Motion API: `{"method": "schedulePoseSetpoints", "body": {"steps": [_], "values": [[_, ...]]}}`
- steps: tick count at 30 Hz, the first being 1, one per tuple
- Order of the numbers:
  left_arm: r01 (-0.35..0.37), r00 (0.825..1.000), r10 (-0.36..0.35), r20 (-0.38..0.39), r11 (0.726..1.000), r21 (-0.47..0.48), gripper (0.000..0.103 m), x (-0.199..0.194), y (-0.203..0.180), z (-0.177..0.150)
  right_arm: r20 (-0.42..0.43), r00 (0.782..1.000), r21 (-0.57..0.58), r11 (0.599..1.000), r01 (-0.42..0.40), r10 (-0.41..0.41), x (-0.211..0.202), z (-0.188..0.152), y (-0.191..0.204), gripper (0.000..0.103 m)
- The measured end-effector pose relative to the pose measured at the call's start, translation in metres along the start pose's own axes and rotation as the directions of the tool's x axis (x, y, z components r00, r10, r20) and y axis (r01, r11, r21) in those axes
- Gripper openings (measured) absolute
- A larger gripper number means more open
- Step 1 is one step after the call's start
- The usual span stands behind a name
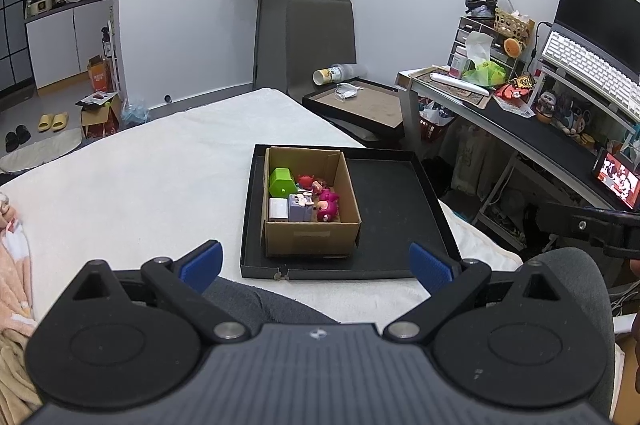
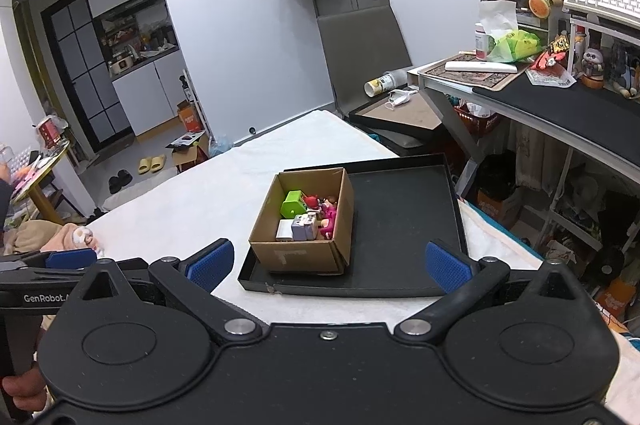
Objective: Organize rigid objects
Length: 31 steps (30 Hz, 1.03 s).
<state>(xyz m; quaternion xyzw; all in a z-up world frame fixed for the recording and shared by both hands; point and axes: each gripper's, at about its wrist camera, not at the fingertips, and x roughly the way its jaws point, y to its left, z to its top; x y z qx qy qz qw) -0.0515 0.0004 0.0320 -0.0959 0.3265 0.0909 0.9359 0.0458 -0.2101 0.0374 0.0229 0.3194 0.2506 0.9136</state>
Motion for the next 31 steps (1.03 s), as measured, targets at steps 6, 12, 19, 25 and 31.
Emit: {"method": "schedulePoseSetpoints", "body": {"steps": [6,12,19,25,31], "values": [[0.001,1.0,-0.001,0.001,1.0,0.006,0.099,-0.0004,-0.0009,0.0,-0.002,1.0,-0.004,1.0,0.003,-0.003,-0.0004,-0.0005,0.0013,0.103],[0.002,1.0,-0.002,0.004,1.0,0.007,0.099,-0.0017,-0.001,0.001,-0.003,1.0,-0.005,1.0,0.003,-0.003,-0.0002,-0.0004,0.0012,0.103],[0.002,1.0,-0.002,-0.001,1.0,0.008,0.099,-0.0027,-0.001,0.0012,-0.001,1.0,-0.007,1.0,0.018,-0.018,-0.0003,-0.0011,0.001,0.103],[0.008,1.0,-0.008,0.002,1.0,0.008,0.099,-0.0036,-0.0016,0.001,-0.003,1.0,-0.01,1.0,0.016,-0.016,0.0005,-0.0016,0.0016,0.103],[0.011,1.0,-0.011,-0.003,1.0,0.014,0.099,-0.0024,-0.0016,0.0008,-0.016,1.0,-0.003,1.0,0.02,-0.02,0.0046,-0.0032,0.0015,0.103]]}}
